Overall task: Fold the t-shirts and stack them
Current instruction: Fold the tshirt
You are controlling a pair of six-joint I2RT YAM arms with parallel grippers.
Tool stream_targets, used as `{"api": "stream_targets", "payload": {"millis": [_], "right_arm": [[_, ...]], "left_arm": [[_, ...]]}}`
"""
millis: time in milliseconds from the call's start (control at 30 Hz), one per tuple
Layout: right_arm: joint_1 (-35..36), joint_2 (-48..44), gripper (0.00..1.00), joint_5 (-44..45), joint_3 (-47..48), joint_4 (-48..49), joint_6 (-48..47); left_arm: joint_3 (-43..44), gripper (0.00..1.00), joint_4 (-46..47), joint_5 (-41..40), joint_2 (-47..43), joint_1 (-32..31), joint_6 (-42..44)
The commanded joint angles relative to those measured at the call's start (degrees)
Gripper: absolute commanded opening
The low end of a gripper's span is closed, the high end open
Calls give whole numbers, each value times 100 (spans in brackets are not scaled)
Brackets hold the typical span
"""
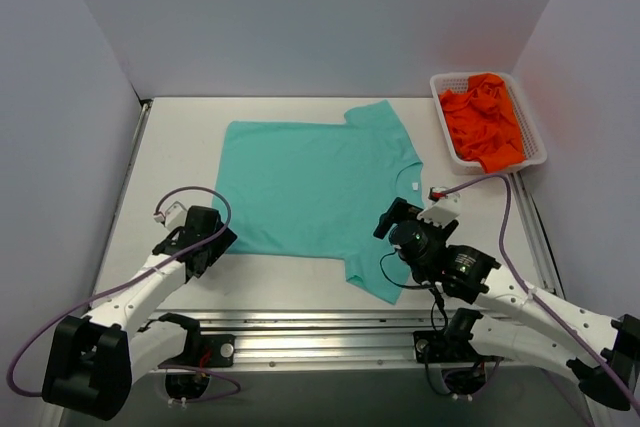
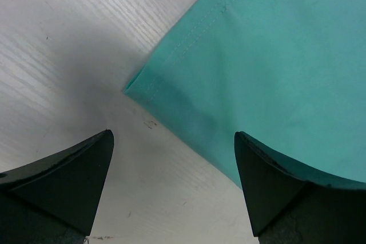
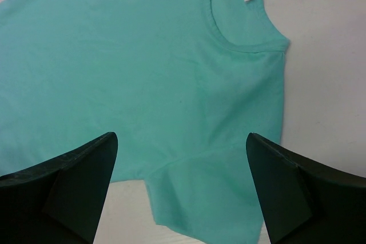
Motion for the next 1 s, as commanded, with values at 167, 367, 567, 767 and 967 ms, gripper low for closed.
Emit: {"api": "stream_targets", "payload": {"millis": [167, 367, 567, 767, 967], "right_arm": [[-982, 19, 91, -1480, -422, 692, -863], [-1079, 20, 91, -1630, -484, 604, -854], [-1141, 37, 90, -1701, -563, 420, -758], [-1220, 318, 88, -2051, -616, 384, -574], [-1193, 547, 86, -2342, -782, 165, -231]], "left_arm": [[-19, 99, 570, 83, 134, 177, -44], [-90, 75, 755, 136, 318, 282, -52], [-90, 57, 887, 118, 511, 291, -87], [-55, 36, 869, 30, 565, 291, -131], [-37, 2, 1080, -40, 617, 282, -26]]}}
